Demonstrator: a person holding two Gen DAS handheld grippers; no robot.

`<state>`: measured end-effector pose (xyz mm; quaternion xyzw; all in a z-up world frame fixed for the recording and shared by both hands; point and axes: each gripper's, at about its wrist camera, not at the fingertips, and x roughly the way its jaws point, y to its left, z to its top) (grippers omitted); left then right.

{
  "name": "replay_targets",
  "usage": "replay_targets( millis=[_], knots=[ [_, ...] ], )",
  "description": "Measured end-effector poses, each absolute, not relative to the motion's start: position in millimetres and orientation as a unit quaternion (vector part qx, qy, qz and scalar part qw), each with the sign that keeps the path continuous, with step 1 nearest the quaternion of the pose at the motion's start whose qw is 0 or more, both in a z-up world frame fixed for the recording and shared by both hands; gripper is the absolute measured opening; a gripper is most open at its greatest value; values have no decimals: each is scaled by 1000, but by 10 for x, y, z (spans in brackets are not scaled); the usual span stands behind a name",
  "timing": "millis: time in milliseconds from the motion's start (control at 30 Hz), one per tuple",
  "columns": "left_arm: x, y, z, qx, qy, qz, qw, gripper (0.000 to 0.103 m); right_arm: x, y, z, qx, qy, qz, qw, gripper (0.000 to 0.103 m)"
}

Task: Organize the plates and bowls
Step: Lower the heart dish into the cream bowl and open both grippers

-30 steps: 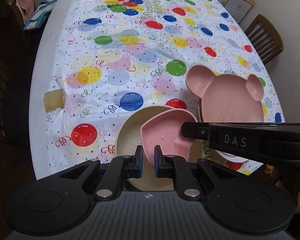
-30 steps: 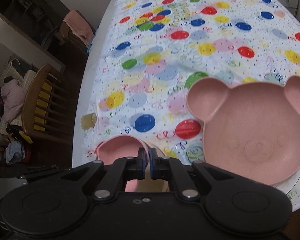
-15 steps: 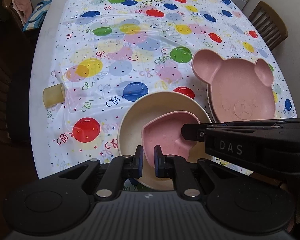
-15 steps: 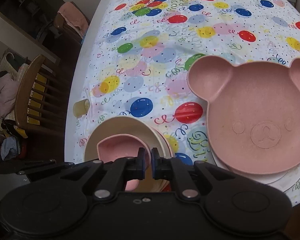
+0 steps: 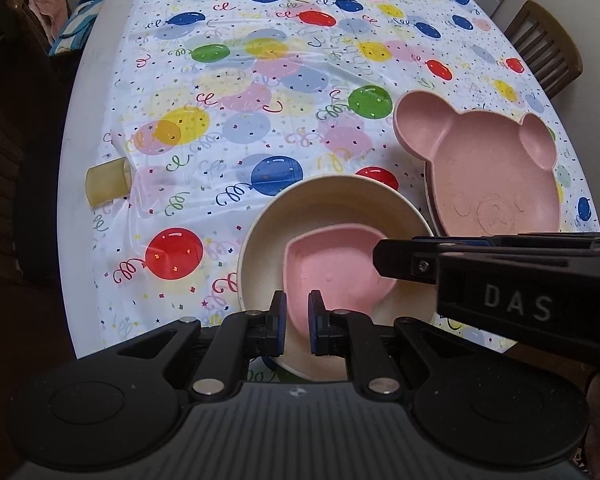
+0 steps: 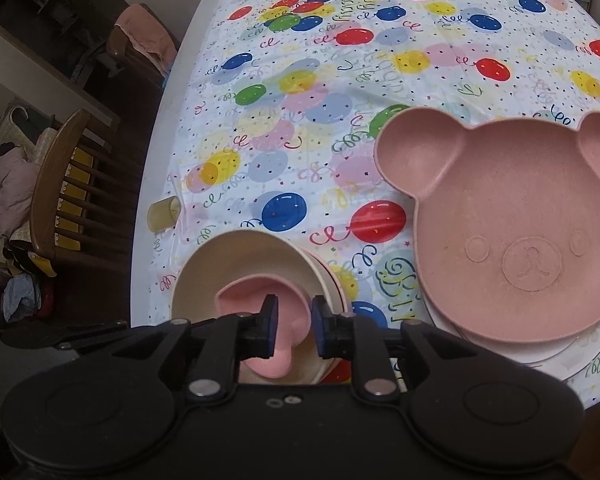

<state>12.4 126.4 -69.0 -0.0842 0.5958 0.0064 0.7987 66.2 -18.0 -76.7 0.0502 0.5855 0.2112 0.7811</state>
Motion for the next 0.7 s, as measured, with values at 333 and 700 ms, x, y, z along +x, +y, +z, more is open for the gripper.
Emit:
replay_targets(
  millis=[333,700],
  knots=[
    [-5,1332,-488,-86,561,12,824,10,605,-251,-576,37,562,234,793,27],
    [-186,1431,-260,-95,517,22,850,50,549,-387,-457,21,535,242,809,49]
  ],
)
